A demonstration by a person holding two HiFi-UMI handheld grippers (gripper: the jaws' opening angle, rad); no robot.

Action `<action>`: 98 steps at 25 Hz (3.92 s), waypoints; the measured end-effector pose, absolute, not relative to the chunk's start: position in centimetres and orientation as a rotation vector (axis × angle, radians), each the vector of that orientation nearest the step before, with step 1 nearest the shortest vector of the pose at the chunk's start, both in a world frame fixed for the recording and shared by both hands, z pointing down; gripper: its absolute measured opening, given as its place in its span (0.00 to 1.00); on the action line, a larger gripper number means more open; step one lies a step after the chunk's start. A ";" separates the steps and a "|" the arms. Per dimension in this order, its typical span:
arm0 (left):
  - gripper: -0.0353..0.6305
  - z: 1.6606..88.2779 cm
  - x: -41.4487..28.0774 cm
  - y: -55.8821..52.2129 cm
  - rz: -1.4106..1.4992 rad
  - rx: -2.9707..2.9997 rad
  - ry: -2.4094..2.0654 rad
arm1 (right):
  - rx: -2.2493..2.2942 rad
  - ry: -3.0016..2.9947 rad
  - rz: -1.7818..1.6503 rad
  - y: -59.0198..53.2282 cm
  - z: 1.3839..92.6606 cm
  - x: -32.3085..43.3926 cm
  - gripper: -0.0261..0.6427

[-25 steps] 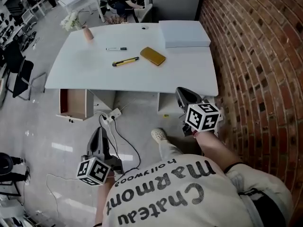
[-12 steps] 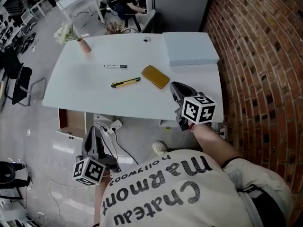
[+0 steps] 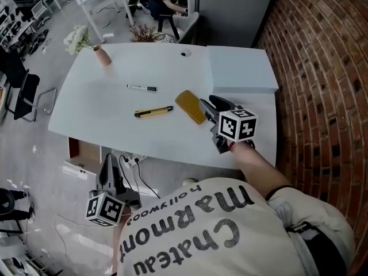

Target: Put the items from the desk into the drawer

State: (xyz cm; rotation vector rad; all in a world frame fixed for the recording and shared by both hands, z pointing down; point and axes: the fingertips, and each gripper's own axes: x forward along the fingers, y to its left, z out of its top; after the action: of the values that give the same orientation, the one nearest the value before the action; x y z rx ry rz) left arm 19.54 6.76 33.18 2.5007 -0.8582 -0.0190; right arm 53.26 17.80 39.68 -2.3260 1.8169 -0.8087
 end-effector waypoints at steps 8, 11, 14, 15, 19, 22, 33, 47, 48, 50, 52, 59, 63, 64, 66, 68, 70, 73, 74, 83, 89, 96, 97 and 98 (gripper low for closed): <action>0.06 34.4 18.8 6.1 0.030 2.438 -0.953 | -2.369 1.997 -1.012 15.8 47.3 53.2 0.70; 0.06 34.9 18.4 6.1 0.033 2.427 -0.971 | -2.386 2.103 -1.022 14.8 49.2 53.0 0.76; 0.06 35.3 18.4 6.0 0.037 2.419 -0.980 | -2.403 2.206 -1.070 13.9 51.0 52.8 0.82; 0.06 35.4 18.3 6.0 0.037 2.415 -0.987 | -2.412 2.227 -1.096 13.7 51.7 52.7 0.82; 0.06 35.4 18.2 5.8 0.035 2.408 -1.005 | -2.506 2.265 -1.203 13.5 53.5 52.9 0.82; 0.06 35.5 18.2 5.7 0.052 2.402 -1.011 | -2.563 2.314 -1.206 13.3 54.1 52.8 0.81; 0.06 35.4 19.4 5.5 0.057 2.411 -0.970 | -2.564 2.316 -1.253 13.4 53.8 52.4 0.66; 0.06 35.0 19.3 6.0 0.064 2.433 -0.942 | -1.906 1.451 -1.607 15.0 50.9 50.8 0.65; 0.06 35.1 19.1 6.2 0.065 2.432 -0.944 | -1.846 1.414 -1.615 15.0 50.7 50.3 0.65; 0.06 35.0 18.6 6.5 0.066 2.430 -0.954 | -1.734 1.352 -1.629 15.0 50.3 49.4 0.65; 0.06 35.0 17.8 6.7 0.062 2.426 -0.969 | -1.628 1.303 -1.638 14.7 49.8 48.4 0.65; 0.06 36.5 13.8 6.5 0.028 2.365 -1.034 | -1.458 1.374 -1.643 12.2 47.4 43.7 0.65; 0.06 37.1 11.2 5.7 0.025 2.321 -1.069 | -1.405 1.425 -1.690 9.5 46.6 39.8 0.65; 0.06 37.1 10.5 5.3 0.022 2.313 -1.079 | -1.394 1.440 -1.696 8.8 46.4 38.8 0.65; 0.06 37.0 8.6 4.1 0.009 2.303 -1.102 | -1.376 1.466 -1.714 7.1 46.3 36.6 0.65; 0.06 37.1 6.3 2.7 -0.005 2.278 -1.138 | -1.341 1.511 -1.738 4.9 46.3 33.8 0.65; 0.06 37.6 3.8 1.2 -0.023 2.239 -1.175 | -1.318 1.557 -1.765 2.6 46.5 30.8 0.65; 0.06 38.1 0.6 -0.8 -0.047 2.205 -1.215 | -1.273 1.621 -1.815 -0.3 46.5 26.7 0.65; 0.06 38.1 0.0 -1.2 -0.050 2.200 -1.227 | -1.259 1.646 -1.830 -1.0 46.5 25.7 0.65; 0.06 37.8 -9.2 -7.2 -0.103 2.127 -1.344 | -1.108 1.849 -1.941 -9.4 46.3 13.4 0.65; 0.06 38.0 -14.1 -9.2 -0.109 2.092 -1.408 | -1.001 1.917 -1.975 -13.1 46.2 7.4 0.65; 0.06 38.3 -21.4 -11.3 -0.083 2.050 -1.496 | -0.930 1.931 -2.004 -17.3 47.3 0.0 0.65; 0.06 38.4 -22.2 -11.5 -0.082 2.049 -1.507 | -0.929 1.939 -2.011 -17.7 47.7 -0.9 0.65; 0.06 38.6 -22.8 -11.7 -0.083 2.052 -1.515 | -0.931 1.949 -2.020 -18.1 48.3 -1.7 0.65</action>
State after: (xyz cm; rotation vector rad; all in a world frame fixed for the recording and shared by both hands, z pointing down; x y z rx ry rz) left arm -22.85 -11.75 38.60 2.0521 -1.5148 -0.0832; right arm -1.69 -18.08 48.30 -0.9306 1.9491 -2.0202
